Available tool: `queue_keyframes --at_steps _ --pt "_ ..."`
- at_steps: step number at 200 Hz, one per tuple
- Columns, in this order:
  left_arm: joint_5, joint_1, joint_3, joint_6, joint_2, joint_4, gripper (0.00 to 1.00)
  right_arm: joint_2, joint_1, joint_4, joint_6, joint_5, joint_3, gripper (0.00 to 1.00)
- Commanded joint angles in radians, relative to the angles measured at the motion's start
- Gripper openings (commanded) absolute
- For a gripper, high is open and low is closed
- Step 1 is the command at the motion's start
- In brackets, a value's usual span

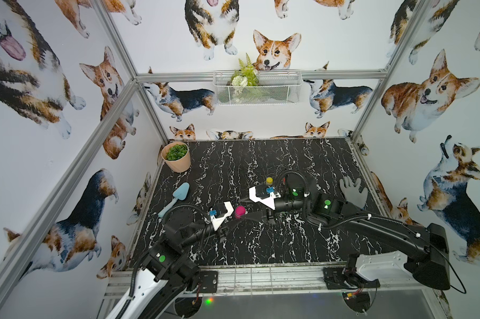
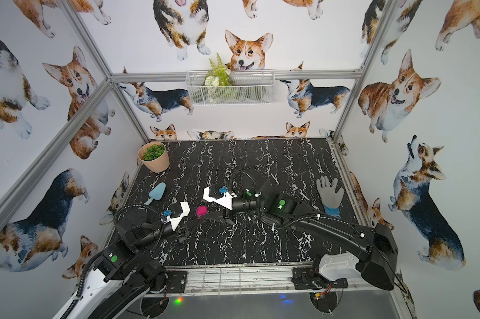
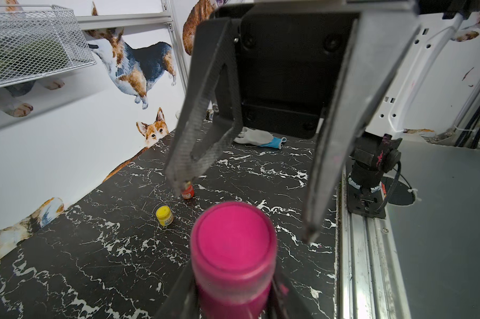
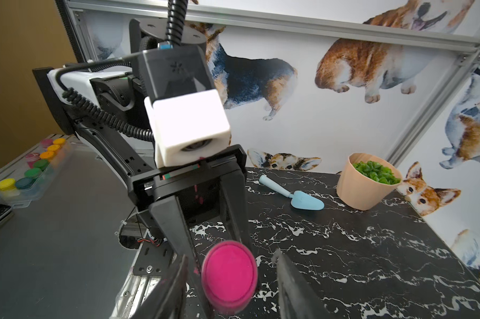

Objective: Close the paint jar lid
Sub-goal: Screw the lid onto the paint jar.

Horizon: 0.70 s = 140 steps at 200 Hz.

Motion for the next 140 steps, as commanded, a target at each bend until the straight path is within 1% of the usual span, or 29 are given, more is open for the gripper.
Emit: queue_keyframes --at_steps 1,45,104,140 --pt "0.008 0.0 0.005 0.005 -0.002 0.034 0.23 0.024 0.001 -0.033 -0.034 -0.103 0.035 0.49" --pt "0.004 0.0 0.006 0.006 -0.005 0.035 0.22 0.04 0.001 -0.023 -0.029 -0.087 0.037 0.47" --pt "0.001 0.0 0.006 0.005 -0.007 0.036 0.22 0.061 0.001 -0.033 -0.026 -0.07 0.049 0.49" --pt "-0.002 0.0 0.006 0.003 -0.008 0.036 0.22 0.062 0.001 -0.026 -0.021 -0.068 0.051 0.46"
